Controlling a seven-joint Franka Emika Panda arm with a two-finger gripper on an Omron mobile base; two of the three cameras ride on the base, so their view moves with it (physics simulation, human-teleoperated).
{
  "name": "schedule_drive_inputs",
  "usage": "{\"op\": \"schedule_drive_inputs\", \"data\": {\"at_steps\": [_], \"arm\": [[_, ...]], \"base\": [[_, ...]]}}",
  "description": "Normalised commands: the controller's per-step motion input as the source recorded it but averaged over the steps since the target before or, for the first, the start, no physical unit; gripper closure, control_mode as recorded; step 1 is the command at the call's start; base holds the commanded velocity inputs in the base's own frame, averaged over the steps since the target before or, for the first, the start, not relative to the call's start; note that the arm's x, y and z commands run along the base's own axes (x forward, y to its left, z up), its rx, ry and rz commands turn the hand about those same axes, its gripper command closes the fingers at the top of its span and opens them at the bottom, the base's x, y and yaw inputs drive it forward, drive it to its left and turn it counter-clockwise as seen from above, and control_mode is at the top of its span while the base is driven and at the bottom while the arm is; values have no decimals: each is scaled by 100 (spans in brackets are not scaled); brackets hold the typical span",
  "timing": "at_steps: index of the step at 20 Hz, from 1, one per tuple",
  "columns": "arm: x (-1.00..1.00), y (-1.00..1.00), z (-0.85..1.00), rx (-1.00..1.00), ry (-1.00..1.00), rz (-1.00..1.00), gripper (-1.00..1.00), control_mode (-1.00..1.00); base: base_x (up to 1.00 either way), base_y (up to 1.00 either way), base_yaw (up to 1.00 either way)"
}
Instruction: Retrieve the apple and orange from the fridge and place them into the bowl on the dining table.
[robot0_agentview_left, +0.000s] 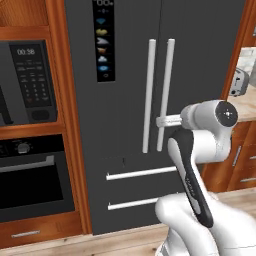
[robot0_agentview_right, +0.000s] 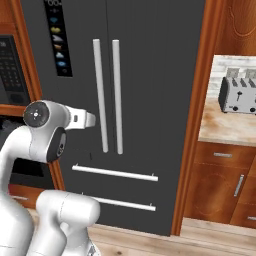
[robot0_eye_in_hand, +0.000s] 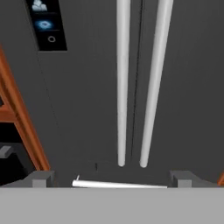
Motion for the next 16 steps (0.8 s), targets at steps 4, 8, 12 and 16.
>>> {"op": "schedule_drive_inputs", "data": {"at_steps": [4, 8, 12, 16], "arm": [[79, -1, 0, 1, 11, -2, -100, -100], [71, -7, 0, 0, 6, -6, -100, -100], [61, -1, 0, 0, 0, -6, -100, -100], [58, 0, 0, 0, 0, -1, -100, -100]], "base": [[0, 0, 0], [0, 0, 0], [0, 0, 0], [0, 0, 0]]}}
